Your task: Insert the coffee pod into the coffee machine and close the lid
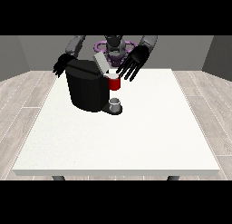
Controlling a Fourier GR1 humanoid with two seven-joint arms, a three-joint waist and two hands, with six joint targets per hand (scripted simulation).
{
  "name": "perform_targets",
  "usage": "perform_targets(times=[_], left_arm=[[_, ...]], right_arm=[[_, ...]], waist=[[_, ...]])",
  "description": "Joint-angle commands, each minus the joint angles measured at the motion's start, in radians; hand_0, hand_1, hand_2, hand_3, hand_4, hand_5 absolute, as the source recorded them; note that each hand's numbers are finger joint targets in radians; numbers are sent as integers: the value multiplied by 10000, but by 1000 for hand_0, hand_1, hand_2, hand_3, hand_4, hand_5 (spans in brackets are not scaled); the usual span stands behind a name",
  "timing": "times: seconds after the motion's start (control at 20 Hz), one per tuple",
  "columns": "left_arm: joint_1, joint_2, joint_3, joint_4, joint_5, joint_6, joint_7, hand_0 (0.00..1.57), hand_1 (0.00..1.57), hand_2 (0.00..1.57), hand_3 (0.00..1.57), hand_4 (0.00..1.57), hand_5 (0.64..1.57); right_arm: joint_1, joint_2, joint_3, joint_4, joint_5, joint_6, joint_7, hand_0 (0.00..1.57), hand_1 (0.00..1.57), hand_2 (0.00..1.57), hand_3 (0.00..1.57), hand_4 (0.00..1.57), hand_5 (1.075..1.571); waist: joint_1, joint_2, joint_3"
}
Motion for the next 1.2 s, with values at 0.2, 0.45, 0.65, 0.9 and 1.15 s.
perform_targets(times=[0.2,0.45,0.65,0.9,1.15], left_arm=[[235,-535,321,-262,286,-1,314,0,0,0,0,0,1571],[1386,-1466,1435,-450,1826,-11,141,0,0,0,0,0,1571],[1932,-2371,2629,-496,3482,-323,-49,0,0,0,0,261,1571],[3976,-2830,2717,-717,3923,-315,-797,0,0,0,0,0,1571],[4767,-3342,3173,-849,4628,-136,-483,0,0,0,0,227,1571]], right_arm=[[214,-7,-133,319,-16,-47,-336,0,0,0,0,411,1571],[849,-332,-727,678,-340,-37,-179,0,0,0,0,383,1571],[1305,-408,-968,800,-515,-32,-84,0,0,0,0,434,1571],[2421,-331,-850,647,-493,184,-482,0,0,0,0,399,1571],[2414,-748,-162,-156,60,438,275,0,0,0,0,357,1571]], waist=[[259,-485,-3],[1284,-1648,-11],[1785,-2628,-19],[2259,-3600,-10],[2335,-4353,-13]])
